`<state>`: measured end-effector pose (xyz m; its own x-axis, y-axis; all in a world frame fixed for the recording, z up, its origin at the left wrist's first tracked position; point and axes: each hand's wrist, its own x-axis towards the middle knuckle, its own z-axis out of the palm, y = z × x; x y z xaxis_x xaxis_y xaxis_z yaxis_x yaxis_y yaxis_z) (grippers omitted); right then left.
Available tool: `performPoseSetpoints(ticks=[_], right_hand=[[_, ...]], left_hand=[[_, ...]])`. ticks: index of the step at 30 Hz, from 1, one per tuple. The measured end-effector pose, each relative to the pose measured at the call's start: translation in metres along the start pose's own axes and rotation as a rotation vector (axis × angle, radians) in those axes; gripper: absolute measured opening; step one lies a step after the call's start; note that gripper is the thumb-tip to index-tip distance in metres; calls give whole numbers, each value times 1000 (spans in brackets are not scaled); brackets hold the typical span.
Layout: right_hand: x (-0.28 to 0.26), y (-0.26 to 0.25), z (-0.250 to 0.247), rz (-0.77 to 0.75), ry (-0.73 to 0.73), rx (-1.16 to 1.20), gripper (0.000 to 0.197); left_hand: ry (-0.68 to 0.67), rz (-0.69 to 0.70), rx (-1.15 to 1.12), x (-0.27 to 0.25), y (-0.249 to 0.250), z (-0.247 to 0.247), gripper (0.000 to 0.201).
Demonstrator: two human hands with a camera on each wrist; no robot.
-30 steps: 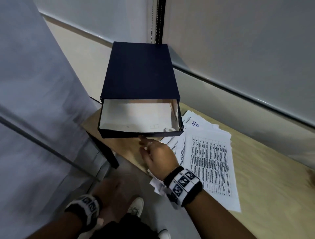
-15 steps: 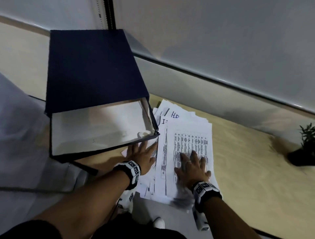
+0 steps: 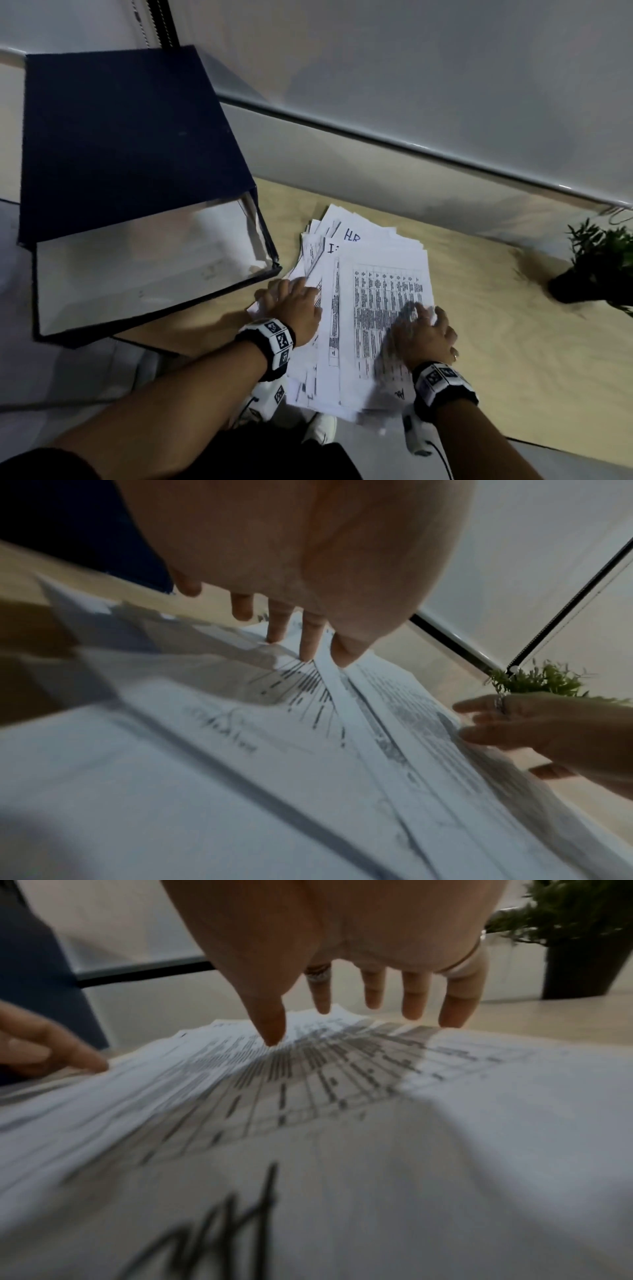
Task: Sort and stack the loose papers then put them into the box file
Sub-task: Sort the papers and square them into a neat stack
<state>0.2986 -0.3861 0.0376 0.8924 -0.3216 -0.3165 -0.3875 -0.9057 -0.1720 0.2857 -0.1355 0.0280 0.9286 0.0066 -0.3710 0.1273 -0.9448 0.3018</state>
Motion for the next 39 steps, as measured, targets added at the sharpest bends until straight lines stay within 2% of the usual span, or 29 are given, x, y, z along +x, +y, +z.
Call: performPoseSetpoints(ticks=[2, 4, 6, 8, 11, 13, 18, 21, 24, 26, 28, 30, 32, 34, 37, 39], right_hand=[[10, 8, -2, 65, -41, 29, 55], [15, 13, -2, -30, -135, 9, 53], [13, 14, -4, -80, -141, 25, 49], [11, 14, -7, -87, -148, 62, 46], [6, 12, -8, -120, -182, 39, 41], [5, 13, -8, -151, -184, 86, 40], [6, 15, -10, -99, -168, 223, 48], [1, 9, -7, -93, -186, 134, 55], [0, 4, -18, -16, -18, 183, 54], [4, 0, -28, -79, -34, 212, 50], [8, -10, -30, -137, -131, 251, 36], [8, -21, -26, -115, -222, 317, 24], [6, -28, -21, -115, -251, 344, 30], [7, -29, -19, -123, -223, 327, 39], [17, -20, -15, -67, -103, 281, 40], [20, -18, -10, -36, -71, 210, 42]], left_hand=[[-17, -16, -133, 2, 12, -9, 51], [-4, -60, -253, 8, 20, -12, 61], [13, -109, -366, 17, 26, -8, 71], [-30, -165, -449, 19, 34, -5, 77], [-56, -266, -496, 20, 39, -1, 69], [-52, -279, -468, 21, 33, 3, 61], [-14, -303, -508, 22, 20, 7, 73], [16, -248, -652, 22, 19, 11, 65], [132, -175, -812, 24, 11, 8, 47], [179, -138, -909, 20, 7, -1, 34], [117, -114, -967, 15, -1, -3, 37], [-24, -97, -990, 14, -6, 3, 48], [-78, -97, -885, 14, -6, 9, 53], [9, -121, -840, 16, -6, 11, 52], [185, -203, -864, 13, -17, 5, 47], [249, -218, -916, 12, -31, 3, 44]])
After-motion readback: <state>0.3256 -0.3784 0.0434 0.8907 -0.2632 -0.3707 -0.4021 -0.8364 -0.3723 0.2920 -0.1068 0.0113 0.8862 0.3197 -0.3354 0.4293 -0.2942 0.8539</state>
